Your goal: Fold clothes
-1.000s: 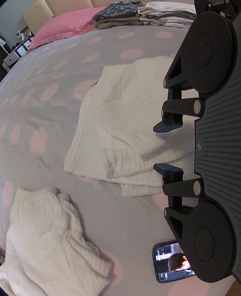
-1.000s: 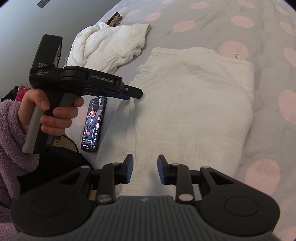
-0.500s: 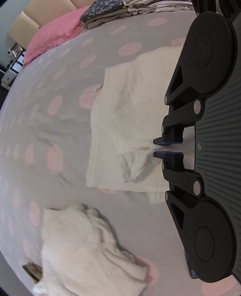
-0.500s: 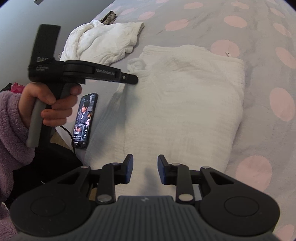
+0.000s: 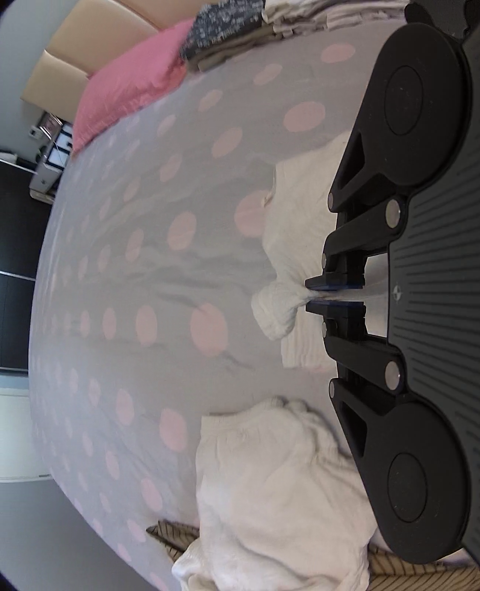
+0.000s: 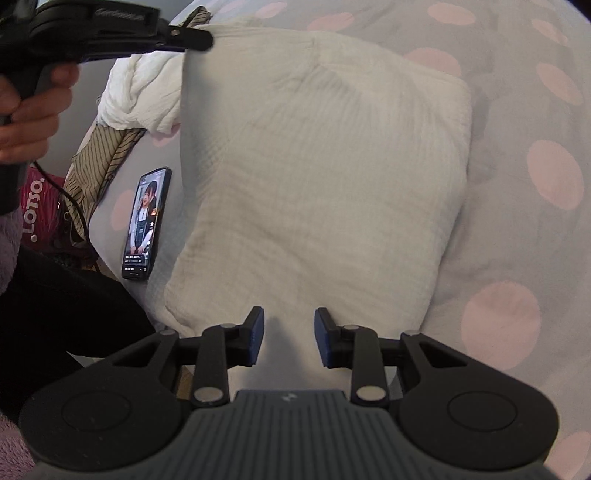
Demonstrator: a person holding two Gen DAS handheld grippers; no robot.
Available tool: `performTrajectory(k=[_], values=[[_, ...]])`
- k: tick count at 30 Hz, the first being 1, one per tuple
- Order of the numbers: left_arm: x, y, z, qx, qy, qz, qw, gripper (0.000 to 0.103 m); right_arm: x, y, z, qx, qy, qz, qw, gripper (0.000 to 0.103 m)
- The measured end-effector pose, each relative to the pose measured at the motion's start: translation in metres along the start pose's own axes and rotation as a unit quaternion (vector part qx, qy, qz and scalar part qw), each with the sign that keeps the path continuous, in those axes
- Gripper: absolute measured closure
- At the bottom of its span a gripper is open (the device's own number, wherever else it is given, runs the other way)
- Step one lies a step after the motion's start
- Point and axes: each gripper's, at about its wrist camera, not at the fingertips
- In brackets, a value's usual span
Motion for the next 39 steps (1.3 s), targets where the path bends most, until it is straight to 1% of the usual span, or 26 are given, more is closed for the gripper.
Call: performTrajectory(k=[5,7,9,10,13,14,15,17,22,24,27,31,33,37,39], values=[[-0.009,0.042,0.0,-0.04,0.002,0.055,0.9977,0.1,-0.002,0.005,0.003,0.007,-0.002,0.007,1.0,0.07],[-0.014,0.05,-0.003,-0.047,0.0,0.067,0.9966,0.1,-0.003,0.002,0.003,0.016,-0.005,0.012,1.0,0.069],[-0.018,0.055,-0.005,-0.049,-0.004,0.076,0.9959,0.1,-0.003,-0.003,0.002,0.025,-0.006,0.016,1.0,0.066],[-0.02,0.056,-0.006,-0.047,-0.006,0.075,0.9961,0.099,-0.002,-0.006,0.001,0.029,-0.006,0.016,0.999,0.065],[-0.016,0.056,-0.012,-0.054,0.0,0.065,0.9964,0.096,0.003,-0.012,-0.001,0.041,-0.005,0.006,0.999,0.065],[-0.014,0.055,-0.013,-0.057,0.007,0.062,0.9964,0.09,0.004,-0.014,-0.001,0.045,-0.005,0.001,0.999,0.065],[-0.011,0.053,-0.014,-0.058,0.014,0.059,0.9965,0.088,0.006,-0.016,-0.003,0.05,-0.004,-0.003,0.999,0.065],[-0.01,0.046,-0.016,-0.059,0.02,0.051,0.9968,0.078,0.01,-0.021,-0.006,0.058,-0.003,-0.013,0.998,0.065],[-0.01,0.03,-0.029,-0.081,0.017,0.004,0.9965,0.075,0.017,-0.032,-0.018,0.075,0.001,-0.038,0.996,0.064],[-0.006,0.024,-0.04,-0.095,0.028,-0.004,0.995,0.075,0.021,-0.035,-0.023,0.08,0.006,-0.041,0.996,0.063],[0.001,0.016,-0.059,-0.122,0.047,-0.017,0.9913,0.075,0.025,-0.037,-0.036,0.083,0.017,-0.039,0.996,0.063],[0.005,0.005,-0.089,-0.153,0.071,-0.041,0.9849,0.075,0.019,-0.035,-0.056,0.085,0.018,-0.035,0.996,0.062],[0.001,0.0,-0.103,-0.164,0.07,-0.047,0.9829,0.075,0.014,-0.034,-0.066,0.085,0.01,-0.039,0.996,0.062],[-0.008,-0.005,-0.13,-0.195,0.045,-0.075,0.9769,0.074,0.002,-0.029,-0.085,0.084,-0.023,-0.058,0.995,0.061],[-0.005,-0.005,-0.141,-0.205,0.055,-0.078,0.9742,0.074,-0.007,-0.026,-0.093,0.083,-0.047,-0.069,0.993,0.059]])
Point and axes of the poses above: each gripper's, at about its wrist camera, not at the fingertips, and y roughly the way its jaws point, x to its right, z to its top, and after that the axes turned 1 degree about -x, right-handed
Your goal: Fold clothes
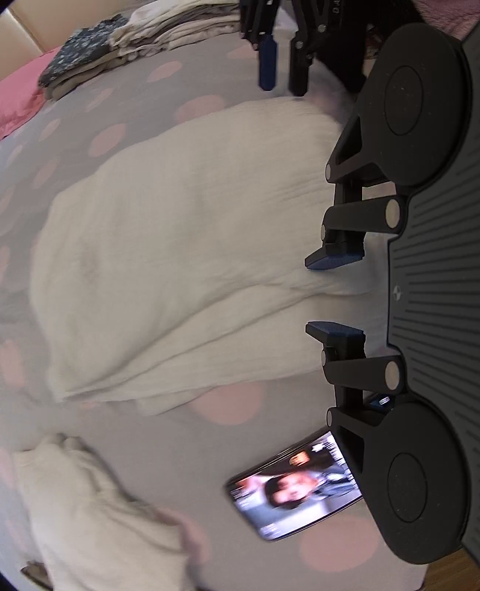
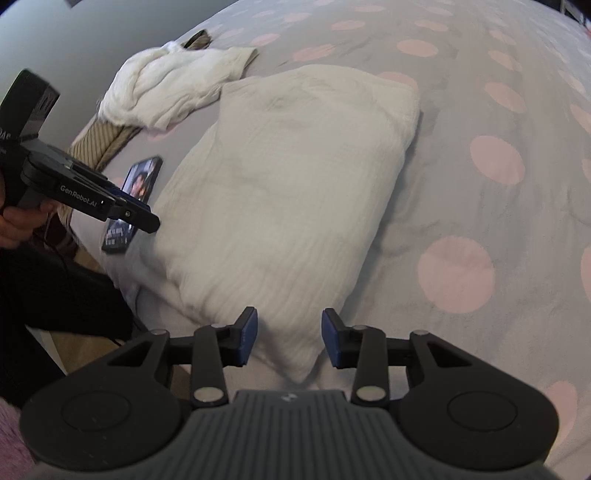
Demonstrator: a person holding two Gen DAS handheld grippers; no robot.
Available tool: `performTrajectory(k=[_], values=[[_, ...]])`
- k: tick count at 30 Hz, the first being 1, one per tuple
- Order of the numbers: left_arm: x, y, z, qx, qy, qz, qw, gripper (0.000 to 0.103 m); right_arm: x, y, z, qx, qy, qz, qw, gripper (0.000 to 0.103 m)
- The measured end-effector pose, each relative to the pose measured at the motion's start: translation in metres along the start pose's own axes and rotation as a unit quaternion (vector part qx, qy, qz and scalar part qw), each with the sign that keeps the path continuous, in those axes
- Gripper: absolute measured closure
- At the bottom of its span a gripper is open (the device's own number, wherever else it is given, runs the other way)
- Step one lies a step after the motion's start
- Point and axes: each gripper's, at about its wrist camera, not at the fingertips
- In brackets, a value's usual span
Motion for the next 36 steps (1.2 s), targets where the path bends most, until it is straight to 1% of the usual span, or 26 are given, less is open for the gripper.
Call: performTrajectory(k=[2,6,10,12,13,14,16,17,18,21,24,27,29,31,36], values=[[0.006,0.005,-0.008,-0.007,0.014,0.001,0.9999,0.074,-0.009,0.0,-0.008,0.003,-0.022,-0.007,1.0,0.053],[0.019,0.016,-0.012,-0.016,0.038,0.014,0.999,0.072,-0.023,0.009,-0.024,0.0,-0.056,-0.035,0.998,0.048],[0.028,0.026,-0.009,-0.021,0.052,0.034,0.9978,0.072,-0.028,0.023,-0.032,0.004,-0.068,-0.077,0.995,0.048],[0.033,0.03,-0.008,-0.023,0.059,0.042,0.9971,0.072,-0.03,0.029,-0.031,0.003,-0.068,-0.088,0.994,0.048],[0.035,0.031,-0.008,-0.022,0.062,0.044,0.9969,0.075,-0.032,0.032,-0.031,0.003,-0.071,-0.094,0.993,0.048],[0.037,0.031,-0.008,-0.02,0.064,0.046,0.9967,0.087,-0.034,0.035,-0.031,0.003,-0.077,-0.1,0.992,0.049],[0.04,0.027,-0.007,-0.014,0.066,0.046,0.9967,0.096,-0.039,0.038,-0.033,0.002,-0.094,-0.116,0.989,0.053],[0.042,0.022,-0.007,-0.008,0.068,0.046,0.9966,0.099,-0.041,0.039,-0.034,0.003,-0.103,-0.124,0.987,0.063],[0.043,0.016,-0.006,-0.003,0.069,0.044,0.9967,0.099,-0.042,0.038,-0.034,0.002,-0.11,-0.131,0.985,0.075],[0.044,-0.016,-0.006,0.018,0.066,0.039,0.9969,0.1,-0.039,0.029,-0.034,0.002,-0.103,-0.136,0.985,0.092],[0.041,-0.049,-0.011,0.032,0.063,0.051,0.9962,0.1,-0.036,0.018,-0.03,0.006,-0.085,-0.126,0.988,0.095],[0.028,-0.057,-0.018,0.02,0.059,0.075,0.9952,0.1,-0.039,0.008,-0.026,0.02,-0.075,-0.096,0.992,0.095],[0.02,-0.05,-0.021,-0.001,0.049,0.094,0.9944,0.1,-0.046,0.008,-0.023,0.019,-0.089,-0.085,0.992,0.095],[0.013,-0.034,-0.022,-0.029,0.043,0.104,0.9932,0.1,-0.051,0.016,-0.023,0.008,-0.11,-0.097,0.989,0.095],[0.009,0.008,-0.029,-0.073,0.067,0.13,0.9865,0.1,-0.049,0.036,-0.025,-0.02,-0.128,-0.112,0.985,0.095]])
Point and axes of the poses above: each gripper's, at about its wrist camera, not at the fingertips, and y roughly the way its jaws point, x to its right, z to its top, and after that the axes turned 1 degree about -x, right-handed
